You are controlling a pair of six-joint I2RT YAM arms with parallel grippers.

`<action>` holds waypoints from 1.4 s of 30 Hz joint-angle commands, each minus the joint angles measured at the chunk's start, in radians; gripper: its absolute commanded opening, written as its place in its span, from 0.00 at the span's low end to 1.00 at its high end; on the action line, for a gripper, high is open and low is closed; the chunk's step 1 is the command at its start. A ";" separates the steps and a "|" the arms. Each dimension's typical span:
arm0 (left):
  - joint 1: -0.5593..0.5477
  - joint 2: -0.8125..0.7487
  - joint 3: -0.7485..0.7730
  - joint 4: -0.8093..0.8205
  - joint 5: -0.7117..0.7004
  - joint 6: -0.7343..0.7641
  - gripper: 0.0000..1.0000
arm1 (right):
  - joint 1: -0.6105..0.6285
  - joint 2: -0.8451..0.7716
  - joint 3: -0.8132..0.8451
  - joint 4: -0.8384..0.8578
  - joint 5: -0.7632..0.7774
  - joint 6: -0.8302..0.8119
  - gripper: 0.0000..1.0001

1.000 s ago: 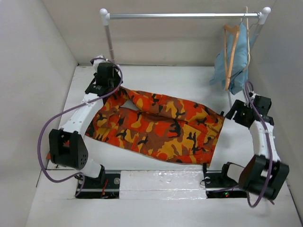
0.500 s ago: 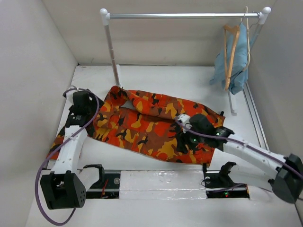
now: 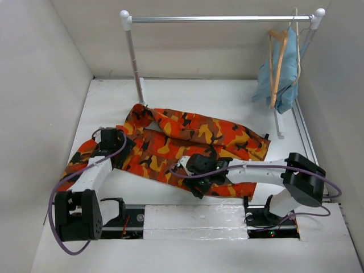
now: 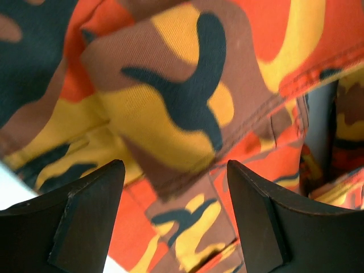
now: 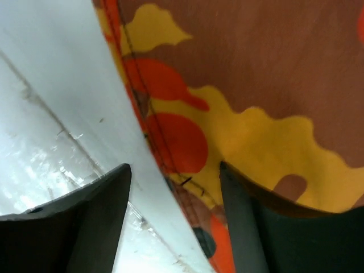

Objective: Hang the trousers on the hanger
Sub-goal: Flatten out the trousers at the center of the board.

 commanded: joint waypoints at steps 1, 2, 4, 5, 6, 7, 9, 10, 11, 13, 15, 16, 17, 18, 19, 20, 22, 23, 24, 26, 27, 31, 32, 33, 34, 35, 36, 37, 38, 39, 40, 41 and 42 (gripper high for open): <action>0.001 0.071 0.015 0.138 0.005 -0.023 0.68 | 0.011 0.048 0.058 0.042 0.174 0.021 0.58; 0.001 0.086 0.018 0.154 0.005 -0.024 0.67 | 0.011 0.052 0.055 0.044 0.197 0.038 0.52; 0.001 0.115 0.035 0.195 0.005 -0.024 0.62 | 0.011 0.055 0.039 0.065 0.220 0.064 0.16; 0.001 0.143 0.041 0.203 0.005 -0.026 0.57 | 0.020 0.055 0.028 0.058 0.228 0.070 0.08; 0.001 0.152 0.049 0.206 -0.031 -0.029 0.52 | 0.020 0.051 0.022 0.050 0.233 0.073 0.03; 0.001 0.164 0.065 0.211 -0.038 -0.026 0.48 | 0.037 0.040 0.011 0.038 0.239 0.075 0.00; 0.001 0.195 0.101 0.194 -0.062 -0.012 0.25 | 0.057 0.002 -0.036 0.019 0.228 0.078 0.00; 0.001 0.201 0.119 0.180 -0.068 -0.007 0.16 | 0.075 -0.021 -0.053 -0.005 0.217 0.090 0.00; 0.001 0.204 0.137 0.169 -0.082 0.009 0.01 | 0.098 -0.070 -0.075 -0.019 0.196 0.096 0.00; 0.001 0.191 0.216 0.108 -0.098 0.039 0.00 | 0.122 -0.124 -0.130 -0.075 0.178 0.124 0.00; 0.001 0.152 0.298 0.065 -0.114 0.093 0.00 | 0.140 -0.219 -0.164 -0.121 0.142 0.144 0.00; 0.001 0.143 0.337 0.045 -0.121 0.120 0.00 | 0.140 -0.248 -0.193 -0.140 0.122 0.161 0.00; 0.001 0.128 0.378 0.019 -0.140 0.141 0.00 | 0.140 -0.279 -0.204 -0.154 0.099 0.173 0.00; 0.001 0.128 0.421 -0.004 -0.148 0.167 0.00 | 0.140 -0.331 -0.215 -0.168 0.086 0.182 0.00; 0.001 0.129 0.511 -0.060 -0.157 0.222 0.00 | 0.140 -0.351 -0.227 -0.192 0.072 0.188 0.00; 0.001 0.147 0.565 -0.099 -0.195 0.249 0.00 | 0.140 -0.371 -0.228 -0.208 0.069 0.207 0.00; 0.001 0.172 0.711 -0.186 -0.263 0.331 0.00 | 0.140 -0.414 -0.230 -0.240 0.073 0.221 0.00; 0.001 0.206 0.752 -0.214 -0.359 0.356 0.00 | 0.140 -0.420 -0.222 -0.249 0.085 0.219 0.00; -0.016 0.227 0.839 -0.255 -0.437 0.382 0.00 | 0.140 -0.428 -0.212 -0.260 0.098 0.224 0.00; -0.053 0.291 0.920 -0.279 -0.668 0.465 0.00 | 0.140 -0.446 -0.177 -0.268 0.125 0.224 0.00; -0.067 0.312 0.972 -0.247 -0.709 0.499 0.00 | 0.140 -0.448 -0.161 -0.264 0.130 0.221 0.00; -0.056 0.373 0.920 -0.044 -0.767 0.611 0.00 | 0.129 -0.451 -0.088 -0.226 0.147 0.190 0.00; -0.056 0.387 0.920 -0.044 -0.754 0.611 0.00 | 0.129 -0.449 -0.087 -0.226 0.153 0.190 0.00; -0.056 0.404 0.924 -0.049 -0.757 0.609 0.03 | 0.119 -0.449 -0.069 -0.228 0.159 0.190 0.00; -0.056 0.422 0.923 -0.053 -0.759 0.605 0.13 | 0.106 -0.448 -0.063 -0.238 0.164 0.189 0.01; -0.047 0.457 0.918 -0.056 -0.744 0.605 0.54 | 0.096 -0.452 -0.061 -0.247 0.182 0.198 0.07; -0.036 0.476 0.935 -0.122 -0.725 0.564 0.75 | 0.065 -0.463 -0.060 -0.270 0.196 0.204 0.16; -0.010 0.496 0.957 -0.181 -0.716 0.509 0.88 | 0.041 -0.474 -0.064 -0.281 0.210 0.215 0.38; 0.005 0.519 0.973 -0.240 -0.713 0.450 0.99 | 0.010 -0.484 -0.069 -0.290 0.220 0.215 0.48; 0.016 0.516 0.983 -0.300 -0.691 0.410 0.99 | -0.027 -0.516 -0.072 -0.297 0.219 0.210 0.56; 0.016 0.502 0.963 -0.299 -0.671 0.366 0.99 | -0.114 -0.533 -0.078 -0.298 0.213 0.193 0.65; 0.016 0.438 0.933 -0.279 -0.623 0.361 0.99 | -0.163 -0.552 -0.083 -0.297 0.207 0.181 0.68; 0.016 0.394 0.846 -0.209 -0.589 0.356 0.99 | -0.217 -0.572 -0.086 -0.289 0.202 0.173 0.70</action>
